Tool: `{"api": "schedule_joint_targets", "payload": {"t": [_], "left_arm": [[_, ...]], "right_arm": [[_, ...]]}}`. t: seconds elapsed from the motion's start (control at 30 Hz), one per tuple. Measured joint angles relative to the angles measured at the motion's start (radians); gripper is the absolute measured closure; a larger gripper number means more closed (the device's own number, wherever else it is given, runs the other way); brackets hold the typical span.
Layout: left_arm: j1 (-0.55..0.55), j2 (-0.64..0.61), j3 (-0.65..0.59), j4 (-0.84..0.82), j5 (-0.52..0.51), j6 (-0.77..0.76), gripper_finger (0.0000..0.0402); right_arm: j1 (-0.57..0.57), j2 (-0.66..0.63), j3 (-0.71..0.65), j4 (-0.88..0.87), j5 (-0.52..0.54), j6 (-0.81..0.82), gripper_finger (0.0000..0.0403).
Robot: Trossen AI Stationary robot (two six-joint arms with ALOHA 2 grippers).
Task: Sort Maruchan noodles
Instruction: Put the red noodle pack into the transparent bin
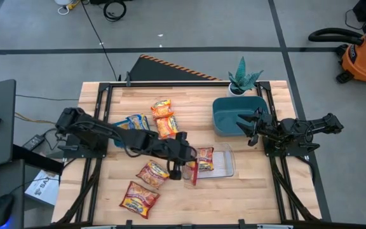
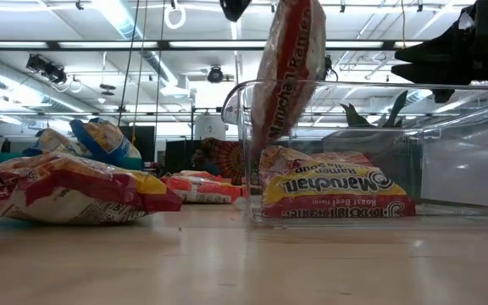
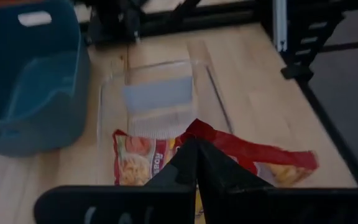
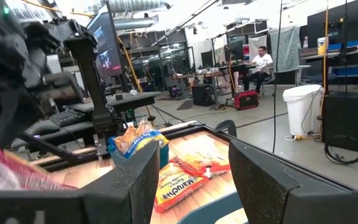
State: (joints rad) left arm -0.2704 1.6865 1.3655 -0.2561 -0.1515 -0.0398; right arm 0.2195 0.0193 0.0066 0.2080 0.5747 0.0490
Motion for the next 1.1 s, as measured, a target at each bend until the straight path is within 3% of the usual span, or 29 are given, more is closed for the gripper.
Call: {"api": "schedule_joint_targets", "payload": {"t": [0.33,0.6,0.8,0.93,1.1], "left_arm": [[0.011,0.086,0.0,-0.005,-0.023,-0.033,0.0388],[0.015,0.073,0.026,-0.008,-0.031,-0.027,0.0295],[0.003,0.073,0.151,-0.287,-0.031,-0.045,0.0243],[-0.034,0.072,0.203,-0.497,-0.032,-0.122,0.024],[-0.099,0.082,0.198,-0.577,-0.055,-0.171,0.024]], "right_arm": [[0.0,0.0,0.0,0.0,0.0,0.0,0.0204],[0.0,0.0,0.0,0.0,0.0,0.0,0.0204],[0.0,0.0,0.0,0.0,0.0,0.0,0.0204],[0.0,0.0,0.0,0.0,0.0,0.0,0.0204],[0.0,0.0,0.0,0.0,0.0,0.0,0.0204]]}}
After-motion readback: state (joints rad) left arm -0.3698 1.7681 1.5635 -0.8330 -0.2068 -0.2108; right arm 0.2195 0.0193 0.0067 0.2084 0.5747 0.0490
